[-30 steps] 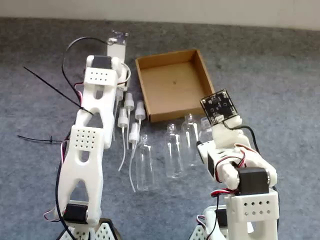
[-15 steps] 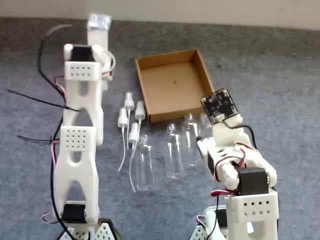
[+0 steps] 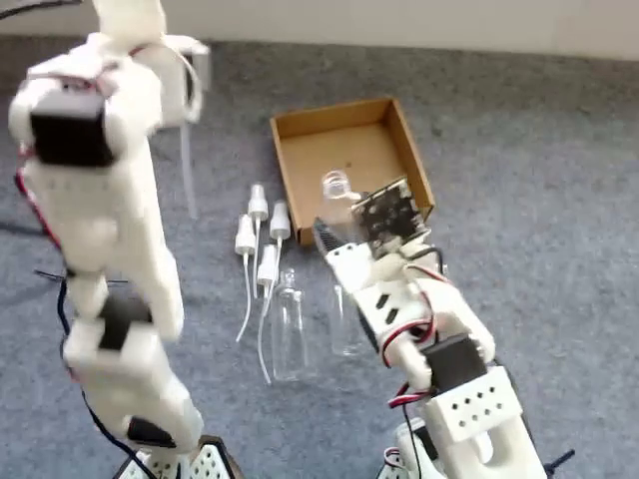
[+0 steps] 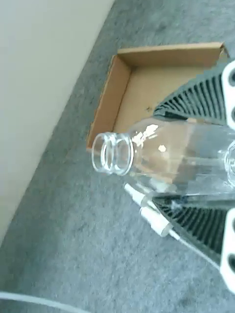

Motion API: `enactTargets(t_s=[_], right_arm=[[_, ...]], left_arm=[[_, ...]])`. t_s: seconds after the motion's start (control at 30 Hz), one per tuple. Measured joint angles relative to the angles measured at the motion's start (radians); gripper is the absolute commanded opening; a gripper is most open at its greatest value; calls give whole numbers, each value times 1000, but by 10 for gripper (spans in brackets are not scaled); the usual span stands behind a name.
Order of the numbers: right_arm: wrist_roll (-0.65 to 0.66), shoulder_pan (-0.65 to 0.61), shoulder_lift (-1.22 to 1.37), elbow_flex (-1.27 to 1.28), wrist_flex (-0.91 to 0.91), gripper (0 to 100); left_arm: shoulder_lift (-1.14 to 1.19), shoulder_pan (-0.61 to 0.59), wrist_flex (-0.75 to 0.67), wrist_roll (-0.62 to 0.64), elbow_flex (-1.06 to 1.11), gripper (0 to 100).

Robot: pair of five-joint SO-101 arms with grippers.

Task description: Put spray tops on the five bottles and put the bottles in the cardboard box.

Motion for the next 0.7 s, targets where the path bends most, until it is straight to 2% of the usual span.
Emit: enactTargets(t_s=[0.2,0.43,0.57,0.7], right_arm=[[-6,-80,0,130,-155,5],[-6,-80,-181,256,-193,5],[-6,-91,-351,362,-193,5],[-6,-89,-402,419,-193,5]], left_arm=[[-387,252,0,52,270,105],[-753,370,-3,60,606,105],[-919,376,-141,60,796,105],[-951,399,-336,63,919,105]])
